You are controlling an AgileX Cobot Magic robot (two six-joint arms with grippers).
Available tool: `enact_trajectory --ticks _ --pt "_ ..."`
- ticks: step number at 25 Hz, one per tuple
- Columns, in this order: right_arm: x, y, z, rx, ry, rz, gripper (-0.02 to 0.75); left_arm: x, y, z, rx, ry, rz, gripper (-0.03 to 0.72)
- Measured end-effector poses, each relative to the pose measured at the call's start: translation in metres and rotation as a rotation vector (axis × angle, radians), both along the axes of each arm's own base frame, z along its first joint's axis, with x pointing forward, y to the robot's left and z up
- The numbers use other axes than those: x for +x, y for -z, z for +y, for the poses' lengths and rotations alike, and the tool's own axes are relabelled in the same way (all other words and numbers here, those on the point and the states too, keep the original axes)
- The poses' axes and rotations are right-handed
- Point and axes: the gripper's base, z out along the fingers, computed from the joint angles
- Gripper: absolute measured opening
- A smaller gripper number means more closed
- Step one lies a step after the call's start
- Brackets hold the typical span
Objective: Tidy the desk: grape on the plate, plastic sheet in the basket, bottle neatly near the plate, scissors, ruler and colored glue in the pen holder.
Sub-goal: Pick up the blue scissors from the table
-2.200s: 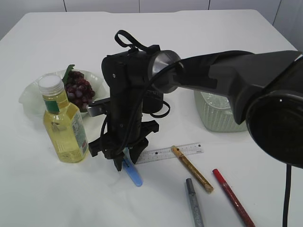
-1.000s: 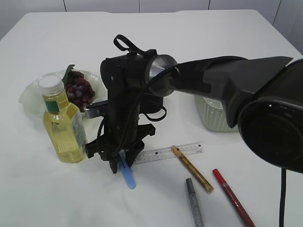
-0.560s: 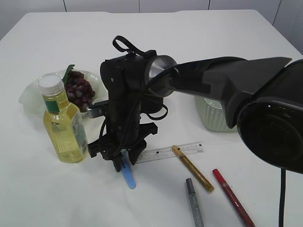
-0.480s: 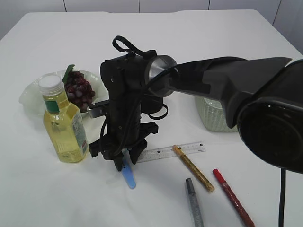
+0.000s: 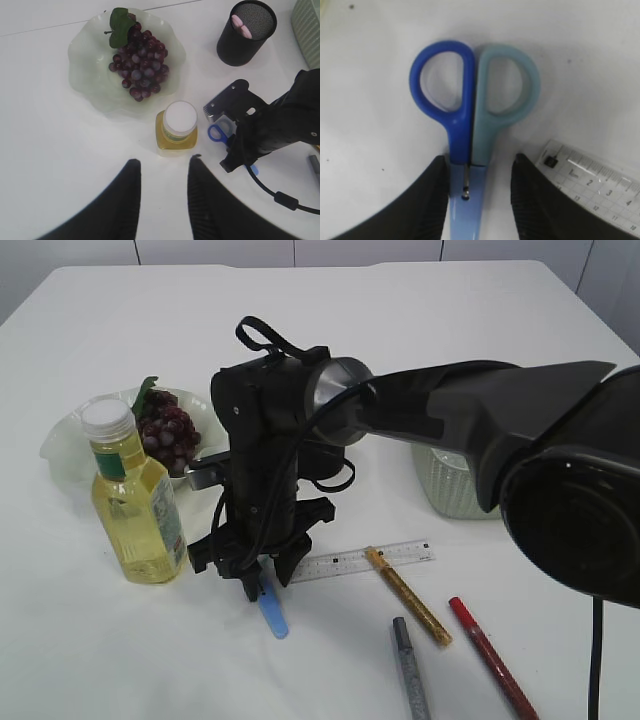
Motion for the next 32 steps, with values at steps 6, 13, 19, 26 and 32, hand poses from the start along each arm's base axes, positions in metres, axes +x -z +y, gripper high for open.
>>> enact_trajectory --ticks 6,13,19,26,32 --pt "0.000 0.000 0.000 0.000 0.000 0.000 0.312 0.000 0.000 0.000 0.004 0.003 -0.001 0.237" --pt "-0.009 0.001 0.010 -0.025 -0.044 -0.022 0.312 0.000 0.000 0.000 0.009 0.010 -0.002 0.238" --pt "-0.009 0.002 0.011 -0.028 -0.046 -0.025 0.312 0.000 0.000 0.000 0.013 0.015 -0.003 0.237" --pt "-0.009 0.002 0.010 -0.037 -0.049 -0.030 0.227 0.000 0.000 0.000 0.018 0.021 -0.004 0.237" --pt "-0.009 0.002 0.010 -0.039 -0.049 -0.032 0.195 0.000 0.000 0.001 0.021 0.022 -0.005 0.237"
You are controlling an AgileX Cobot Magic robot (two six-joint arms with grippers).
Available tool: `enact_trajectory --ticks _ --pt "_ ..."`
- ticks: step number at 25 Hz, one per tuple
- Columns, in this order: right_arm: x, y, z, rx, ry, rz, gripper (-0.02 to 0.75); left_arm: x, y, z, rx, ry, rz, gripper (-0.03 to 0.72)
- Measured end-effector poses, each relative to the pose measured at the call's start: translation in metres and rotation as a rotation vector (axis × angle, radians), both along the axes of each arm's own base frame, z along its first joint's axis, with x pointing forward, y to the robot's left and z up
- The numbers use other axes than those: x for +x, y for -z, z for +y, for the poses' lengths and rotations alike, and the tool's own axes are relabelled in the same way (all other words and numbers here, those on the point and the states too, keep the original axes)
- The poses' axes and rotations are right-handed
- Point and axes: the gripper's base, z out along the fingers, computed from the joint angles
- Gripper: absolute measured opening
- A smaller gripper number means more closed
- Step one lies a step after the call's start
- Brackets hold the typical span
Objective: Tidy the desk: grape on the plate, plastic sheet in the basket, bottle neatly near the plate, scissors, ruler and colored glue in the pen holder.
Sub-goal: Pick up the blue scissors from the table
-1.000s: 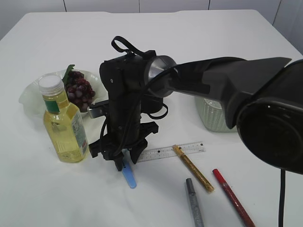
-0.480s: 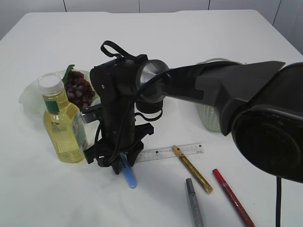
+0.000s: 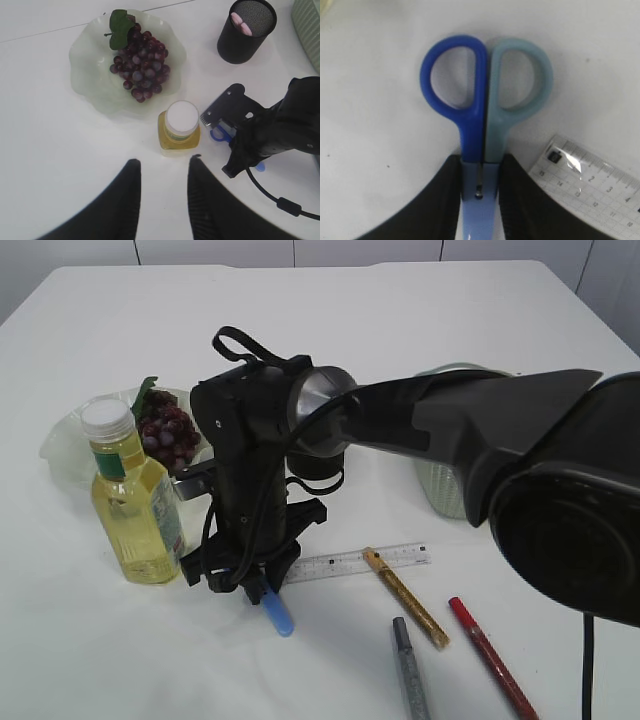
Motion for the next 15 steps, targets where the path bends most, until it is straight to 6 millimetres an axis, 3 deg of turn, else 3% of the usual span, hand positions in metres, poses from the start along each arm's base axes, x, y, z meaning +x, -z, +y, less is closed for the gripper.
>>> enact_trajectory --ticks 15 --pt "0.0003 -0.0002 0.0002 0.001 0.024 0.000 0.194 0.0000 0.0000 0.0001 0.002 0.001 -0.001 0.237"
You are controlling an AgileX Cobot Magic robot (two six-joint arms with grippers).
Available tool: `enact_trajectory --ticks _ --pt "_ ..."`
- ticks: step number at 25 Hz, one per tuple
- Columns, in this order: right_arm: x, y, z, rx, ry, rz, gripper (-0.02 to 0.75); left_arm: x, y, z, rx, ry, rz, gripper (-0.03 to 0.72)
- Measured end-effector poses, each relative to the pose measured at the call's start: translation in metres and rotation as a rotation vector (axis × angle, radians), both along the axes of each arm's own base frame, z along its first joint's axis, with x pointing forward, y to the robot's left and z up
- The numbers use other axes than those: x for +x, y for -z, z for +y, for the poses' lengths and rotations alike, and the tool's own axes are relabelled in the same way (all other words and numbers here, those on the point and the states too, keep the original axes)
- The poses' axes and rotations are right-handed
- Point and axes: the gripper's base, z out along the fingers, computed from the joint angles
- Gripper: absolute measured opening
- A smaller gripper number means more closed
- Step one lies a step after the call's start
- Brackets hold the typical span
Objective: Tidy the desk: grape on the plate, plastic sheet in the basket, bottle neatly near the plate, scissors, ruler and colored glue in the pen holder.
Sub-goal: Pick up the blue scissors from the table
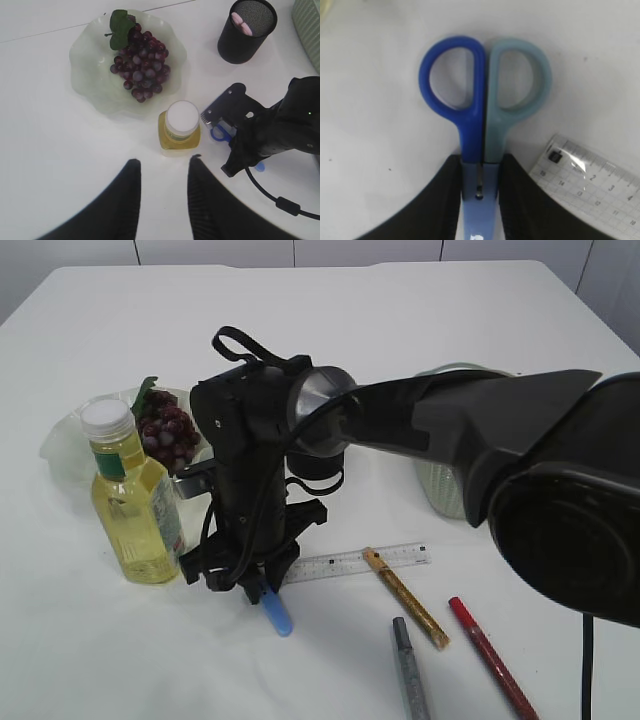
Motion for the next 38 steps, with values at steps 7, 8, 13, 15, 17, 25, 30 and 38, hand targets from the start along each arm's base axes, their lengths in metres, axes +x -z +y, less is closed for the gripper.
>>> enact_trajectory --ticks 7,8,13,15,17,25,30,38 --pt "0.0045 -0.0034 0.0052 0.025 0.016 -0.014 0.193 0.0000 0.0000 0.0001 0.001 0.000 0.000 0.237" --pt "0.0051 -0.0051 0.0059 0.030 0.017 -0.018 0.193 0.0000 0.0000 0.0001 0.001 0.000 0.000 0.237" --pt "0.0061 -0.0073 0.0070 0.039 0.020 -0.025 0.193 0.0001 0.0000 0.0002 0.002 -0.001 -0.001 0.237" --pt "0.0059 -0.0073 0.0071 0.040 0.022 -0.023 0.193 0.0001 0.0000 0.0002 0.002 -0.001 -0.001 0.237" --pt "0.0059 -0.0073 0.0071 0.040 0.022 -0.023 0.193 0.0001 0.0000 0.0002 0.002 -0.001 -0.001 0.237" --pt "0.0060 -0.0030 0.0071 0.034 0.025 -0.017 0.193 0.0001 0.0000 0.0002 0.002 -0.001 -0.001 0.237" --pt "0.0060 -0.0030 0.0071 0.034 0.025 -0.017 0.193 0.0001 0.0000 0.0002 0.002 -0.001 -0.001 0.237" --pt "0.0060 -0.0030 0.0071 0.034 0.027 -0.017 0.193 0.0001 0.0000 0.0002 0.002 -0.001 -0.001 0.237"
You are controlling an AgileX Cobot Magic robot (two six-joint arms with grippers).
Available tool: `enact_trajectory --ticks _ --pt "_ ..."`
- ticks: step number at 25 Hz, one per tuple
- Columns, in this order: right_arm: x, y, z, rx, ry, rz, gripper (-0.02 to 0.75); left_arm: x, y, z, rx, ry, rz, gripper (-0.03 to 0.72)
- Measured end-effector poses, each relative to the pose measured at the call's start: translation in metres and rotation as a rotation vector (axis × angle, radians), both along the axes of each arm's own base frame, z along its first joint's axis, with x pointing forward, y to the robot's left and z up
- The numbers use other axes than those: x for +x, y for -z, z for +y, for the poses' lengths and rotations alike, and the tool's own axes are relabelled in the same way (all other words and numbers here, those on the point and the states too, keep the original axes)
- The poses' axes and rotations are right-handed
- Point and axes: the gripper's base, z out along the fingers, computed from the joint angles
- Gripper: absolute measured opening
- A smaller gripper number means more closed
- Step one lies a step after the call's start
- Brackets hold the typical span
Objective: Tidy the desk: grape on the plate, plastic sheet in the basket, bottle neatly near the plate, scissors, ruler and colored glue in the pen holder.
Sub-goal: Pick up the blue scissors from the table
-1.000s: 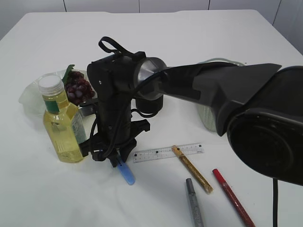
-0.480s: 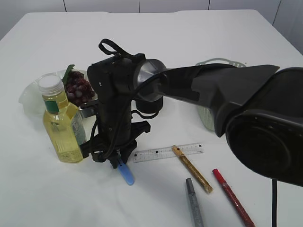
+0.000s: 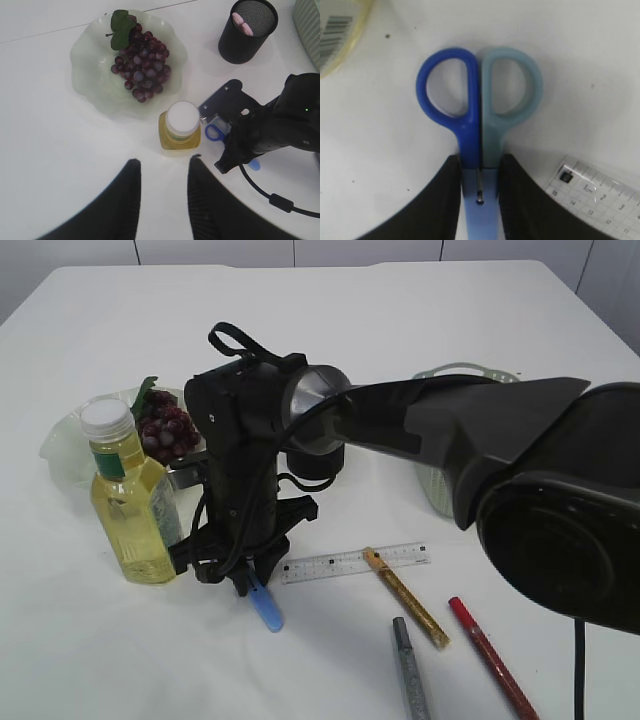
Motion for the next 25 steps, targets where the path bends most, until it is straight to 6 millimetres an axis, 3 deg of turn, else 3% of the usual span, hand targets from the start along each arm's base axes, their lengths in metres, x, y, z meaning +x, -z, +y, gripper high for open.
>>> enact_trajectory --ticks 25 --pt "0.0006 0.0027 0.0006 -0.003 0.000 0.003 0.195 0.0000 0.0000 0.0000 0.000 0.000 0.000 0.237"
